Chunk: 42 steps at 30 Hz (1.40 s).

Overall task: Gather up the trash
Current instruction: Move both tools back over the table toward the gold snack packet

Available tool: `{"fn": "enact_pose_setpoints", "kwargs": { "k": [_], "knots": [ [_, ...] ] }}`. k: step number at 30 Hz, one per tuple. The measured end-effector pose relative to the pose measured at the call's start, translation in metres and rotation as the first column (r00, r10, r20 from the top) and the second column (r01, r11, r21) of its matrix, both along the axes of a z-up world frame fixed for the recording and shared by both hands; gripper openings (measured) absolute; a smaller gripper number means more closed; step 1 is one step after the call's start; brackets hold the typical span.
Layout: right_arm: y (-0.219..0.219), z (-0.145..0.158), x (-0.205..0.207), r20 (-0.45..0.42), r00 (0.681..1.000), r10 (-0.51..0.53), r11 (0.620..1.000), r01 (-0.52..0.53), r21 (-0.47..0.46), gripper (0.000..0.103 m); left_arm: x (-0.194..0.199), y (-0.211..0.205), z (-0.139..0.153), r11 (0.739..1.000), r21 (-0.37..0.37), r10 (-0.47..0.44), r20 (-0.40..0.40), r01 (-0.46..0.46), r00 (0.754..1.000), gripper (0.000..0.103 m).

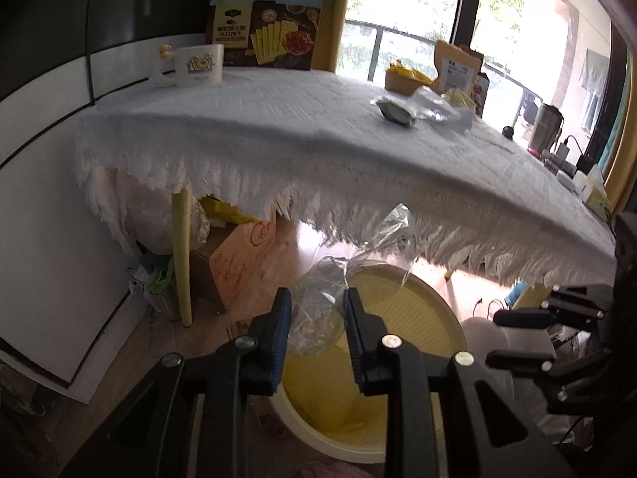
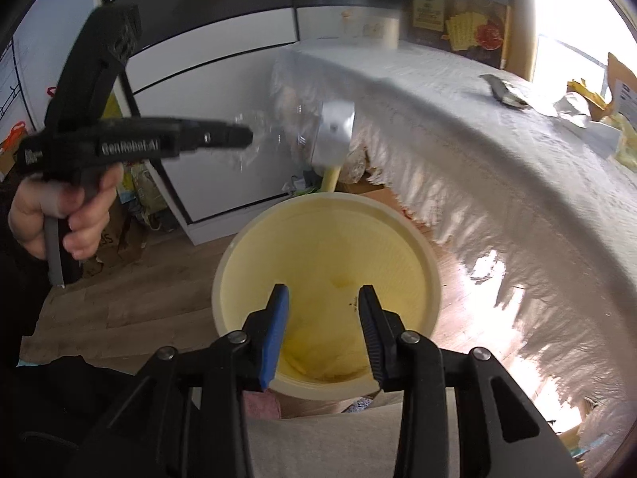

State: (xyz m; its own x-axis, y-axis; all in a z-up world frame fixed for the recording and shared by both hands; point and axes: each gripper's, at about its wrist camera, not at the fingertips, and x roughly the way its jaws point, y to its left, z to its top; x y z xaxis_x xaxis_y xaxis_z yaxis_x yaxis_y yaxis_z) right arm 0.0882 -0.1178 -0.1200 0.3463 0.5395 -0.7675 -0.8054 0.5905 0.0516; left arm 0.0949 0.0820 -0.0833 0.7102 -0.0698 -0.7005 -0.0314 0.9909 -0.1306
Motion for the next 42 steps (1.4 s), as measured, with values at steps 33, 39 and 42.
{"fn": "enact_pose_setpoints", "kwargs": {
  "k": [33, 39, 42],
  "knots": [
    [-0.070, 0.049, 0.026, 0.108, 0.983, -0.150, 0.985, 0.139, 0.104, 0.034, 0.029, -0.054, -0.018, 0.998, 0.029, -0.054, -0.104, 0.057, 0.993, 0.050],
    [-0.073, 0.063, 0.035, 0.136, 0.978, -0.161, 0.983, 0.147, 0.110, 0.034, 0.043, -0.057, 0.006, 0.997, 0.032, -0.068, -0.035, 0.069, 0.997, 0.051],
    [-0.073, 0.068, 0.039, 0.148, 0.974, -0.169, 0.982, 0.154, 0.108, 0.034, 0.051, -0.061, 0.016, 0.996, 0.032, -0.079, -0.007, 0.079, 0.997, 0.052]
  ]
}}
